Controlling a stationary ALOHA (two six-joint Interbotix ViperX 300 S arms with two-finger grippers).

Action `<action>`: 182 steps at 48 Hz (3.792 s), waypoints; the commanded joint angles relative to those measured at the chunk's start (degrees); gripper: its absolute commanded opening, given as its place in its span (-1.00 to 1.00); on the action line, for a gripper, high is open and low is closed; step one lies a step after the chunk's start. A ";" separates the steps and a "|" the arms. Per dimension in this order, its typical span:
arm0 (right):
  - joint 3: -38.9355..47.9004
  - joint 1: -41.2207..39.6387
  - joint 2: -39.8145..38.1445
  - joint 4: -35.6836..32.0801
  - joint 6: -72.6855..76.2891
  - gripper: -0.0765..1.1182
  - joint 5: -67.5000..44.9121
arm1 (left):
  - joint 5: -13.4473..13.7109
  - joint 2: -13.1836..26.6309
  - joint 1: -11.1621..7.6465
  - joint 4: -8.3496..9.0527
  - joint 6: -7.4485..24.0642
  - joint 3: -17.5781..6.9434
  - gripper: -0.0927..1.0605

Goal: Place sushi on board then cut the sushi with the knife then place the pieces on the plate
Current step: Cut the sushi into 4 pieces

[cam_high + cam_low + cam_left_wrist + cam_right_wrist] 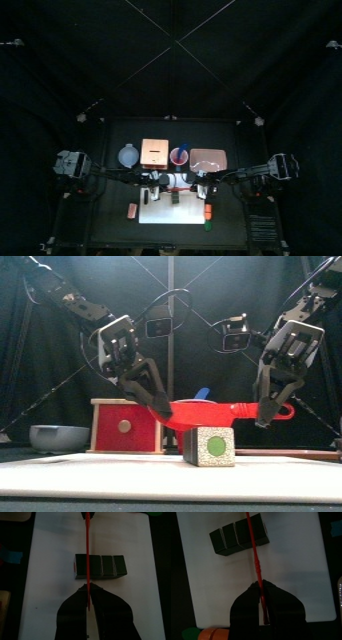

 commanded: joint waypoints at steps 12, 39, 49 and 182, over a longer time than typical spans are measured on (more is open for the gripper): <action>-0.70 -0.62 0.35 0.09 0.35 -0.36 -0.09 | 0.70 0.70 -0.18 -0.62 0.09 0.70 -0.05; -0.35 0.09 5.63 1.58 0.35 -0.36 -0.26 | 0.62 2.46 0.26 -0.53 0.18 1.05 -0.05; -0.53 -0.35 5.54 1.14 0.26 -0.36 -0.26 | 0.18 2.55 1.49 -0.09 0.53 0.88 -0.05; 0.18 2.99 4.04 5.63 0.44 -0.36 4.04 | 0.26 1.23 -3.69 -1.67 0.09 1.41 -0.05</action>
